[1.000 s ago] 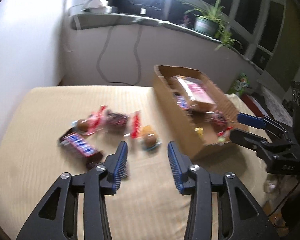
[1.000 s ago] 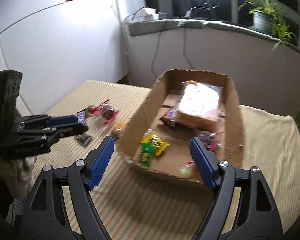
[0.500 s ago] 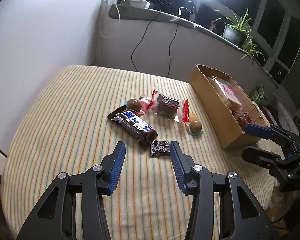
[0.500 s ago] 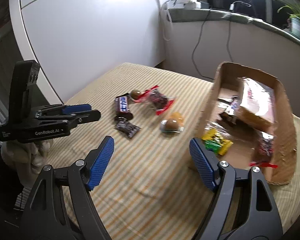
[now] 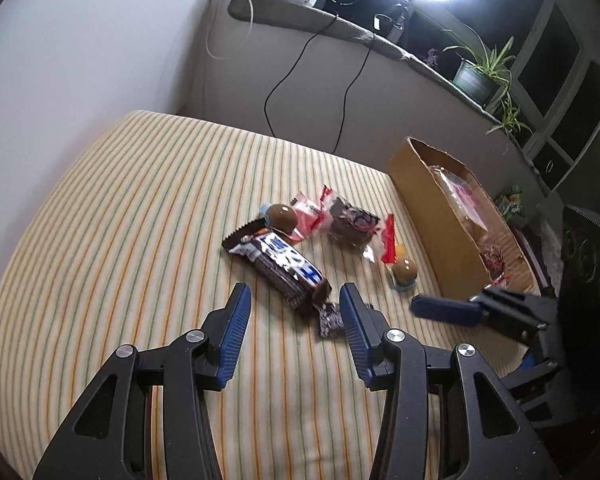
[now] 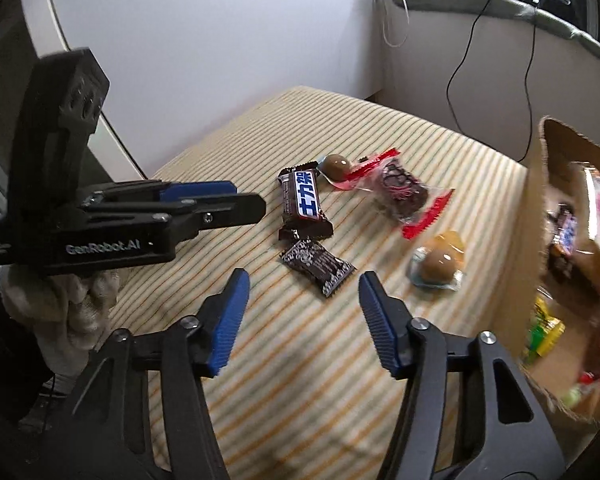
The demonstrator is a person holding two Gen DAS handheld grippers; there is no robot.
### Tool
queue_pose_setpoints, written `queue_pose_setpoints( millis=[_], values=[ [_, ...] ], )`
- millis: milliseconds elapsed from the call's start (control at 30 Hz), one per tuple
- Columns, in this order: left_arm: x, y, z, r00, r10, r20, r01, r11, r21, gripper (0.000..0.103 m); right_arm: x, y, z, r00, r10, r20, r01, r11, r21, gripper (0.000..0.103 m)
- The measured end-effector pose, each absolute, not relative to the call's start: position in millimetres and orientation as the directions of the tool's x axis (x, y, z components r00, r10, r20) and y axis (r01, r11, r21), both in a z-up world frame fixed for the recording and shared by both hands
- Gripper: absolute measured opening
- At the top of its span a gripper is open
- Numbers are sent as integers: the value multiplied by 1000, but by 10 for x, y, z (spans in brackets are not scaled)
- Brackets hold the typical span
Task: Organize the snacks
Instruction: 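Grasp the Snickers bar with the left tool while the right tool grasps the dark chocolate packet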
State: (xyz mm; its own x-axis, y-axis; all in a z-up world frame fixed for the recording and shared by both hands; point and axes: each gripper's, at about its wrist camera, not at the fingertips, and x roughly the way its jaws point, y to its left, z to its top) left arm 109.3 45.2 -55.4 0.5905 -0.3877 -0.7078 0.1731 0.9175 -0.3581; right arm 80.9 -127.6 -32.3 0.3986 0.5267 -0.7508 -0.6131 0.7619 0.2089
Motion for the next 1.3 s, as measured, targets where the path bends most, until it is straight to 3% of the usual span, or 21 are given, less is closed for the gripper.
queue_pose_setpoints(
  millis=[267, 333, 433, 800, 933, 1033, 1200, 1300],
  values=[
    [1426, 460, -685, 522, -425, -739, 169, 901, -398, 45, 1012, -1074, -506, 385, 507, -771, -621, 761, 190, 57],
    [1492, 438, -721, 505, -429, -749, 165, 900, -404, 52, 1040, -1048, -540, 386, 498, -776, -621, 763, 180, 57],
    [1569, 393, -760, 486, -426, -763, 161, 902, -401, 55, 1065, -1019, -581, 387, 489, -782, -622, 764, 170, 57],
    [1673, 139, -784, 493, -319, -809, 212, 946, -244, 55, 1080, -931, -631, 359, 495, -792, -653, 739, 166, 56],
    [1649, 133, -802, 510, -267, -818, 226, 959, -172, 35, 1066, -877, -629, 375, 475, -796, -661, 739, 129, 55],
    [1652, 193, -814, 515, -262, -816, 227, 960, -164, 28, 1083, -855, -623, 385, 464, -798, -664, 739, 109, 55],
    [1606, 274, -828, 529, -250, -811, 232, 962, -145, 27, 1057, -720, -642, 351, 465, -813, -709, 699, 94, 54],
    [1565, 311, -829, 534, -252, -807, 226, 962, -151, 27, 1010, -653, -671, 342, 455, -822, -733, 677, 70, 39]
  ],
)
